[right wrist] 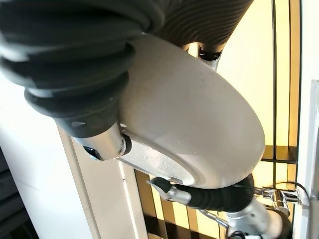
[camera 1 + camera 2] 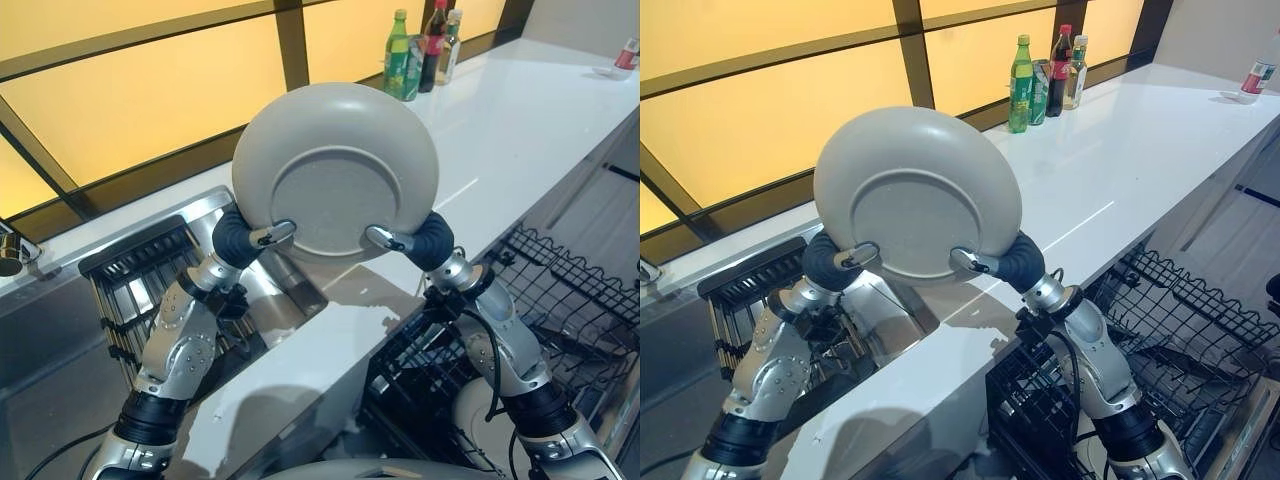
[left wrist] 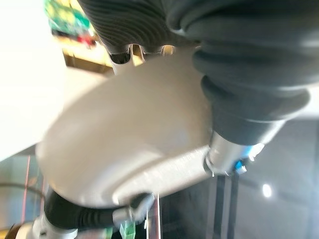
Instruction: Pick up plates and place into dishwasher.
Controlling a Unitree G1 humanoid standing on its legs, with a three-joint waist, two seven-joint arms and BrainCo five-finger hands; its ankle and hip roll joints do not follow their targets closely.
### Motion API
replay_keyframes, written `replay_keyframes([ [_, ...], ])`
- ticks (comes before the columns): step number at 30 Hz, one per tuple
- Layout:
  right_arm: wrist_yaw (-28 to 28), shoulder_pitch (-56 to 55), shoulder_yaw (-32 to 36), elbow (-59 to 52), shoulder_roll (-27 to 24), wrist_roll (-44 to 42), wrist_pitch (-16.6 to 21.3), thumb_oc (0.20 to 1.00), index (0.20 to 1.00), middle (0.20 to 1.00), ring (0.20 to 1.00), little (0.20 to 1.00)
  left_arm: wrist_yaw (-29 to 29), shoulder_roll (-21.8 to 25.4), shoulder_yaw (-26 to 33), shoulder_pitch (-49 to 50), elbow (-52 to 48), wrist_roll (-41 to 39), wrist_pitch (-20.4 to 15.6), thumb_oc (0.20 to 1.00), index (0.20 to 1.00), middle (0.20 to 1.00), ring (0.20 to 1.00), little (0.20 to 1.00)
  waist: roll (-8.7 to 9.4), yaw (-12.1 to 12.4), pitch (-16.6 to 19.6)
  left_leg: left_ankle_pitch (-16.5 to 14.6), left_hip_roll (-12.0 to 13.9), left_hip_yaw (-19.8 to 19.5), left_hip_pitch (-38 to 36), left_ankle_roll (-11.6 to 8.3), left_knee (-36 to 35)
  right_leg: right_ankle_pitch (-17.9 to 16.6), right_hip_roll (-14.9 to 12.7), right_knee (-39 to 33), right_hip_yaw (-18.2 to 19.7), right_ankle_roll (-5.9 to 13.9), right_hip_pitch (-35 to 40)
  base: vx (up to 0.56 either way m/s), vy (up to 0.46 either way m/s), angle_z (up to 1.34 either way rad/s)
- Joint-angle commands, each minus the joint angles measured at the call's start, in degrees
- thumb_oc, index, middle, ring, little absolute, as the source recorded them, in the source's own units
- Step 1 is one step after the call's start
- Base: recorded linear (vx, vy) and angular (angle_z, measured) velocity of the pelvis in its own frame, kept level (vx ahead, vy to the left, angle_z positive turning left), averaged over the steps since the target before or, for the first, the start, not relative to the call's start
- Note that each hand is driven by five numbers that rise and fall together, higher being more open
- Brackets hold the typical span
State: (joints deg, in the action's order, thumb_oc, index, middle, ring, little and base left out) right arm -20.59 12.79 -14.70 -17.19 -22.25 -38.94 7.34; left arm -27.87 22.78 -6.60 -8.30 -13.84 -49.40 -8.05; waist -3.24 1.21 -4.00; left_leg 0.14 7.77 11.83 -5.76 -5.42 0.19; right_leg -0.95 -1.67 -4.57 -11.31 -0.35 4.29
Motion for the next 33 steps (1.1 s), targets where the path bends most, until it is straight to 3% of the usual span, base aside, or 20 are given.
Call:
replay_keyframes([
  [1,2.76,1.60,4.29,-1.89,2.28,-2.88,5.04,0.200,0.200,0.200,0.200,0.200,3.24,-0.14,4.87,3.05,0.73,0.07,-3.24,1.000,1.000,1.000,1.000,1.000,3.85,1.90,-0.47,-2.50,-3.48,-10.14,11.91,0.59,14.18,7.10,-2.36,8.21,3.28,0.41,2.13,0.10,0.140,0.03],
  [5,1.91,0.74,4.41,-1.35,3.76,-2.13,5.31,0.200,0.200,0.200,0.200,0.200,5.63,-1.34,7.45,6.84,-1.27,1.45,-5.16,1.000,1.000,1.000,1.000,1.000,3.06,3.03,-0.89,-2.07,-2.59,-16.55,8.70,0.98,6.44,7.92,-2.87,9.12,7.93,1.46,2.05,0.18,0.251,-0.45],
  [9,3.16,-2.95,7.07,-3.59,1.71,-4.26,4.55,0.200,0.200,0.200,0.200,0.200,8.61,0.03,8.83,6.31,0.45,-1.15,-4.06,1.000,1.000,1.000,1.000,1.000,2.82,1.20,0.94,-3.60,-2.74,-13.80,6.30,0.73,5.35,7.35,-5.68,8.51,7.87,3.93,1.78,0.21,0.301,-0.45],
  [13,3.45,-5.58,7.84,-4.79,3.19,-3.69,5.61,0.200,0.200,0.200,0.200,0.200,7.88,0.14,9.58,5.79,1.56,-0.49,-3.30,1.000,1.000,1.000,1.000,1.000,2.93,0.00,1.21,-6.71,-5.06,-11.88,5.56,3.22,7.08,6.72,-9.25,10.28,9.22,6.62,-0.31,0.15,0.258,-0.67],
  [16,5.47,-6.51,7.89,-4.00,3.47,-2.26,7.14,0.200,0.200,0.200,0.200,0.200,7.45,1.30,9.61,5.86,1.68,-0.60,-3.19,1.000,1.000,1.000,1.000,1.000,2.64,-0.19,1.03,-7.89,-6.78,-11.07,5.23,5.36,7.80,6.73,-10.75,12.61,9.23,7.37,-1.39,0.09,0.216,-0.24],
  [19,8.12,-7.48,7.68,-2.72,3.48,0.41,9.40,0.200,0.200,0.200,0.200,0.200,8.64,2.10,9.22,5.49,2.08,-0.39,-4.23,1.000,1.000,1.000,1.000,1.000,2.39,-0.50,0.59,-8.40,-8.35,-9.89,4.63,7.22,7.52,4.11,-12.08,17.37,8.82,7.16,-4.04,0.04,0.214,-0.03],
  [23,14.26,-8.29,9.72,-0.43,2.16,6.33,9.89,0.200,0.200,0.200,0.200,0.200,10.66,2.80,10.96,6.85,2.16,0.80,-5.72,1.000,1.000,1.000,1.000,1.000,1.95,-0.72,0.00,-8.89,-9.01,-6.64,3.08,8.01,6.37,2.53,-12.44,21.87,6.29,6.61,-7.00,0.03,0.153,-0.07],
  [26,20.16,-8.61,12.11,1.78,0.92,14.09,8.88,0.200,0.200,0.200,0.200,0.200,12.01,3.47,12.58,6.98,2.40,0.86,-6.48,1.000,1.000,1.000,1.000,1.000,2.35,-1.84,-0.06,-9.17,-9.54,-6.26,3.25,7.92,6.31,4.42,-9.09,16.28,8.03,6.69,-6.64,0.04,0.041,-0.23],
  [30,25.88,-9.62,16.38,5.37,-2.49,22.75,7.89,0.200,0.200,0.200,0.200,0.200,13.63,4.35,14.67,6.82,3.56,0.70,-7.87,1.000,1.000,1.000,1.000,1.000,3.92,-3.60,-0.51,-11.09,-10.74,-5.44,2.87,7.81,6.48,-3.29,-9.57,6.28,11.80,8.46,-8.49,0.05,-0.088,-0.29],
  [33,29.31,-10.15,19.01,8.06,-5.15,27.31,6.78,0.200,0.200,0.200,0.200,0.200,13.92,5.17,15.56,6.87,4.07,0.53,-8.38,1.000,1.000,1.000,1.000,1.000,4.41,-4.74,-1.95,-12.52,-10.61,-5.58,1.81,8.13,6.80,-6.79,-9.97,5.43,13.74,9.06,-11.16,0.07,-0.112,-0.30],
])
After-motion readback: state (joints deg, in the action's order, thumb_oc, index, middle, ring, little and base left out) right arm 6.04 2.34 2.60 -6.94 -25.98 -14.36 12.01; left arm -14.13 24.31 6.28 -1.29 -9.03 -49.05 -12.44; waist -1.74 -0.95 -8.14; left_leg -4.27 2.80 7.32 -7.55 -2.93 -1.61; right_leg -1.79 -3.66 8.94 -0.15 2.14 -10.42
